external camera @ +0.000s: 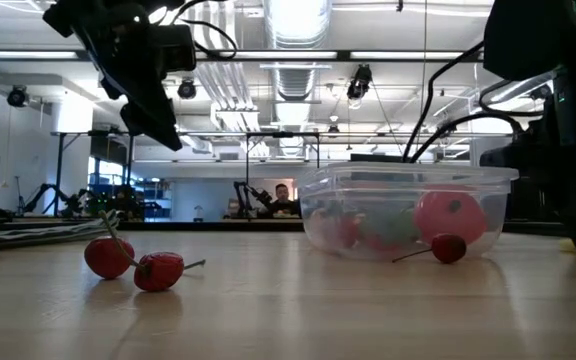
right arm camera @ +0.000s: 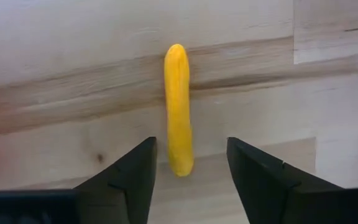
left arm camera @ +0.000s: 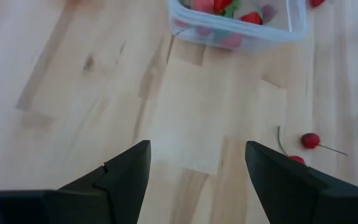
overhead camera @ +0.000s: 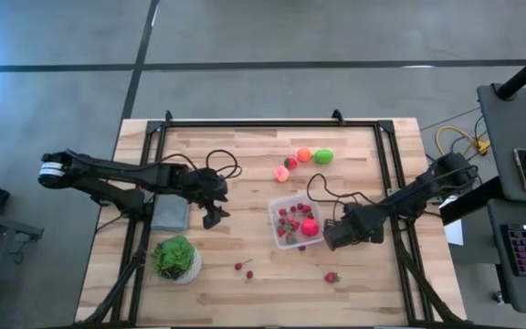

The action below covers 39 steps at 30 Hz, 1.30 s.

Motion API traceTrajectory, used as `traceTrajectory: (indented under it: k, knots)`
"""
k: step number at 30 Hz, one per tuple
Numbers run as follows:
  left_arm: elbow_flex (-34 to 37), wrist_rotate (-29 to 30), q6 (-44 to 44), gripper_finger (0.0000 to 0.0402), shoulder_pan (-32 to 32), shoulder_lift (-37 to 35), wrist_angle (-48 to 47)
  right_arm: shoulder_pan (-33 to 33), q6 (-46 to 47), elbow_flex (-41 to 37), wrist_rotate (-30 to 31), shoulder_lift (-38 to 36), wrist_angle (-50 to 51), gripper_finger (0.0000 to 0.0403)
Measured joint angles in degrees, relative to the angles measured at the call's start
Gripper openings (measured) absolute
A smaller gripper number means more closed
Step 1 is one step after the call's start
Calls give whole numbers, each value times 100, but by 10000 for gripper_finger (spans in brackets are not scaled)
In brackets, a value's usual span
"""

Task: Pick and placing Produce into tupperware
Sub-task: Put the corn into the transparent bin

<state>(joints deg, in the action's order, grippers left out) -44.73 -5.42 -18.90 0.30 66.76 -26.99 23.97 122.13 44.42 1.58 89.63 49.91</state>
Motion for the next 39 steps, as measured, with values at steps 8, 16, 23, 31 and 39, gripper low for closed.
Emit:
traceTrajectory:
  k: [8, 16, 23, 31, 39]
  knots:
    - [-2, 318, 35, 247, 9, 1, 6, 0, -63, 2, 145, 39, -67, 139]
    - [0, 427, 20, 247, 9, 5, 77, -9, -258, -4, 229, 39, -85, 89]
    - [0, 427, -18, 247, 9, 5, 108, 1, -363, -2, 264, 3, -70, 59]
    - [-1, 425, -21, 247, 9, 15, 120, 2, -653, 297, 498, -188, -27, 52]
    - [0, 425, -21, 247, 9, 33, 117, 55, -953, 1507, 1012, -247, 974, 52]
